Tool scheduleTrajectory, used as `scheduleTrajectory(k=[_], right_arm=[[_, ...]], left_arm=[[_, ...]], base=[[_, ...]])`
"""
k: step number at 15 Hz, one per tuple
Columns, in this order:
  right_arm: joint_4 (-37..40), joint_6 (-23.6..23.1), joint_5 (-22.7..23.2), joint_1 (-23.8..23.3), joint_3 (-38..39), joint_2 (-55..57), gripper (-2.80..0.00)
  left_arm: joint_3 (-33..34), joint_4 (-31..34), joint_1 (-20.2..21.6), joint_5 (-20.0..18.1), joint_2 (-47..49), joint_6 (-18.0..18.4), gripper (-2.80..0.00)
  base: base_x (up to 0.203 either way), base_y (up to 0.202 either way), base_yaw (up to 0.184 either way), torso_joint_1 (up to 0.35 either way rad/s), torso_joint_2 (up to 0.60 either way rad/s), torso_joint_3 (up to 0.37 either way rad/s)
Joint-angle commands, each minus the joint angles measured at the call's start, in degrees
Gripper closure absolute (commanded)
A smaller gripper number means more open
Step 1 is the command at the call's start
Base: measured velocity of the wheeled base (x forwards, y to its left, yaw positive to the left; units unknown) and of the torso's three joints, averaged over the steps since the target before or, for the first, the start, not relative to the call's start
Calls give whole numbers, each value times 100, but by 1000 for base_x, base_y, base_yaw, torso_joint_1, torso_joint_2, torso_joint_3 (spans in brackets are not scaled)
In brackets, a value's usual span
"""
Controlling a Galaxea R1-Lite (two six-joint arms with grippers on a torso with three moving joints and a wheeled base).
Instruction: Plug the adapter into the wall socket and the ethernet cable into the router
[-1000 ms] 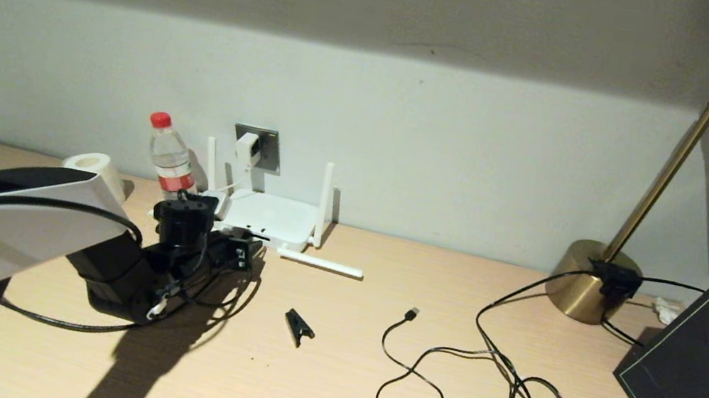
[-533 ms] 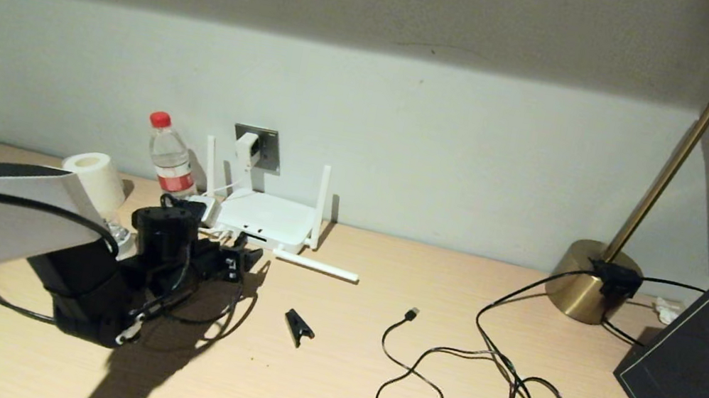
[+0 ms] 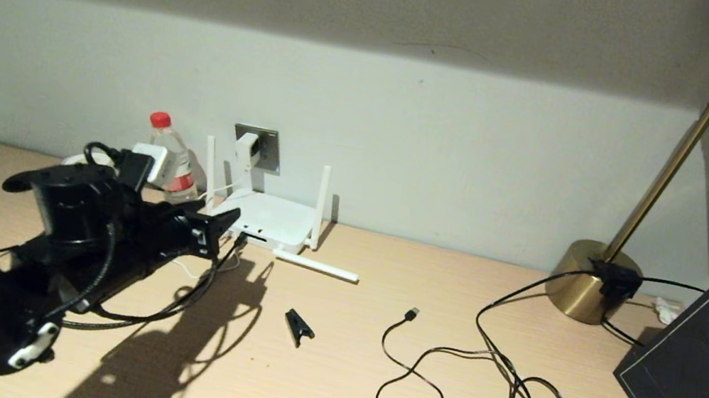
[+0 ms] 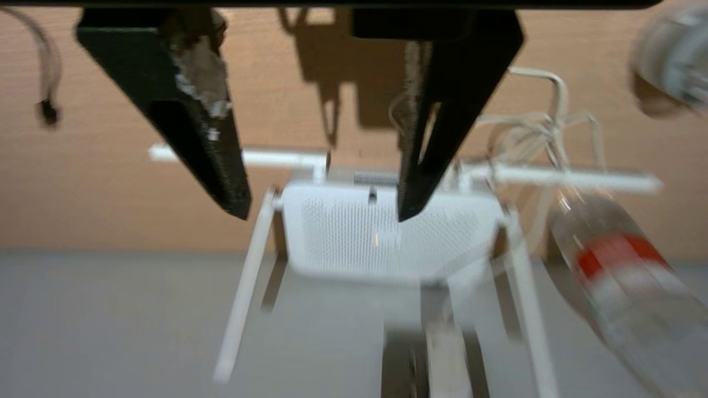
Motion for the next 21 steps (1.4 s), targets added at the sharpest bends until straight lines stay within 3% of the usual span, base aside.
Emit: scheduleTrajectory(k=[1,3,6,8,10,12,14,16,18,19,21], right_arm=[[-5,-3,2,2,97,9,0],[-5,-3,2,2,91,9,0],[-5,-3,2,2,89,9,0],[-5,-6,2,2,88,9,0],[-5,-9,2,2,90,9,0],[-5,9,2,2,95,9,0],[-5,32,2,2,97,9,0],[-5,23,2,2,97,9,0],[-5,32,2,2,97,9,0],[-5,41,-5,2,95,9,0],[-5,46,-2,2,97,9,0]], left_arm=[[-174,956,-7,-21,-1893,70,0],[-345,2812,-58,-214,-3379,123,0],[-358,6578,-319,-553,-5684,171,0],[256,8019,-430,-479,-6871,192,0],[1571,8269,-490,-185,-7543,232,0],[2696,7696,-517,8,-8505,249,0],[3157,6783,-521,184,-8886,522,0],[3214,6654,-24,237,-8795,666,0],[3170,6906,1050,156,-8739,932,0],[3163,6974,1292,32,-8905,1021,0],[3172,7085,1338,-241,-9796,1096,0]], base=[[0,0,0,0,0,0],[0,0,0,0,0,0],[0,0,0,0,0,0],[0,0,0,0,0,0],[0,0,0,0,0,0],[0,0,0,0,0,0],[0,0,0,0,0,0],[0,0,0,0,0,0],[0,0,0,0,0,0],[0,0,0,0,0,0],[0,0,0,0,0,0]])
